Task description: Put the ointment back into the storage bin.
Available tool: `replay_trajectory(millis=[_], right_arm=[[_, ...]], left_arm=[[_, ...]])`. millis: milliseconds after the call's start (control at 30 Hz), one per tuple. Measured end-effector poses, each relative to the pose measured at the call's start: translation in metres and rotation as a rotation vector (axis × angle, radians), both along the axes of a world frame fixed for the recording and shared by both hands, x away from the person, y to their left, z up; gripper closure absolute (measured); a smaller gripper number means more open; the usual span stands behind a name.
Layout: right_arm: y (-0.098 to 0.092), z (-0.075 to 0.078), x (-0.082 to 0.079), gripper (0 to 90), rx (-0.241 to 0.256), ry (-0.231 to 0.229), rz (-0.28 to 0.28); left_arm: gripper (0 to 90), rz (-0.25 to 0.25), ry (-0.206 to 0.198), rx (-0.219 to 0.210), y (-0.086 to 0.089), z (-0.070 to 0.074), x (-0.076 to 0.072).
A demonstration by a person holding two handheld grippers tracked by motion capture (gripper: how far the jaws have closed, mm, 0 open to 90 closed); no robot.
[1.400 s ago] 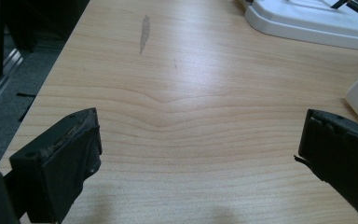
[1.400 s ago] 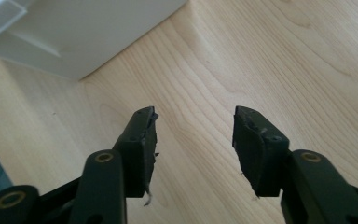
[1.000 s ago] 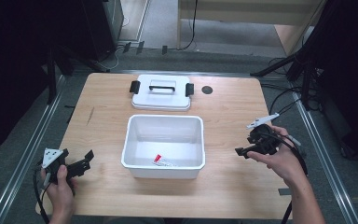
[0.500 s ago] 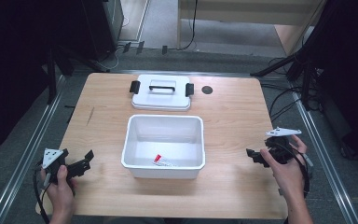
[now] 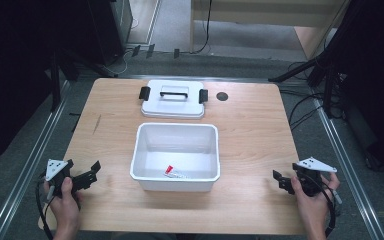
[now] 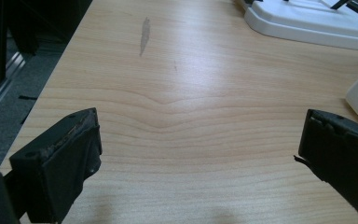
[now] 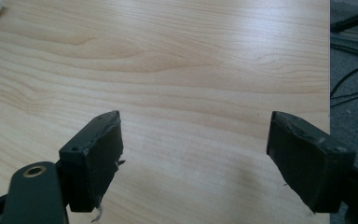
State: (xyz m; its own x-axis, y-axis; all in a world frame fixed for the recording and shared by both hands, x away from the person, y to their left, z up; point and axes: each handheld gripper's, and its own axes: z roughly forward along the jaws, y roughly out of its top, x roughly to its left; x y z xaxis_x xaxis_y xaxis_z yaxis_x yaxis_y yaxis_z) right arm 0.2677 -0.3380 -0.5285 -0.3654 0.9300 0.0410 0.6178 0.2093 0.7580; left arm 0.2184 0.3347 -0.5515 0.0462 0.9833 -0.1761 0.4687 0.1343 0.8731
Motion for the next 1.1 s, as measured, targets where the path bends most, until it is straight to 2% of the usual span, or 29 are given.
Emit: replay_trajectory(millis=[100,133,233,267,433,600,633,667,767,833,967,1100], right_arm=[[-0.001,-0.003,-0.006,19.0,0.009,-0.016,0.007],[-0.003,-0.006,-0.01,19.0,0.022,-0.036,-0.003],[-0.006,-0.009,-0.012,19.0,0.042,-0.048,-0.013],[-0.007,-0.012,-0.012,19.1,0.058,-0.045,-0.021],[-0.004,-0.014,-0.013,19.2,0.068,-0.05,-0.027],[-0.003,-0.019,-0.014,19.2,0.065,-0.051,-0.029],[-0.002,-0.019,-0.015,19.5,0.061,-0.072,-0.029],[-0.002,-0.019,-0.015,19.5,0.061,-0.072,-0.029],[0.003,-0.019,-0.017,19.1,0.03,-0.079,-0.013],[0.003,-0.019,-0.017,19.1,0.027,-0.08,-0.014],[0.002,-0.019,-0.018,20.0,0.038,-0.095,-0.024],[0.004,-0.019,-0.019,19.9,0.017,-0.102,-0.013]], left_arm=[[0.0,0.0,-0.001,0.004,-0.001,0.0,0.001],[0.0,0.001,0.0,0.0,-0.001,0.0,0.0],[0.0,0.001,0.001,-0.005,0.0,0.0,0.0],[0.0,0.002,0.0,-0.005,0.0,0.0,0.0],[0.0,0.004,0.002,-0.004,0.0,0.0,0.0],[0.0,0.005,-0.002,-0.01,0.001,0.0,0.0],[0.0,0.006,-0.002,-0.013,0.001,0.0,0.0],[0.0,0.006,-0.002,-0.013,0.001,0.0,0.0],[0.0,0.006,0.002,-0.011,0.001,0.0,0.0],[0.0,0.005,0.003,-0.011,0.001,0.0,0.001],[0.0,0.01,-0.003,-0.027,0.002,0.0,0.0],[0.0,0.011,0.001,-0.043,0.004,-0.001,0.0]])
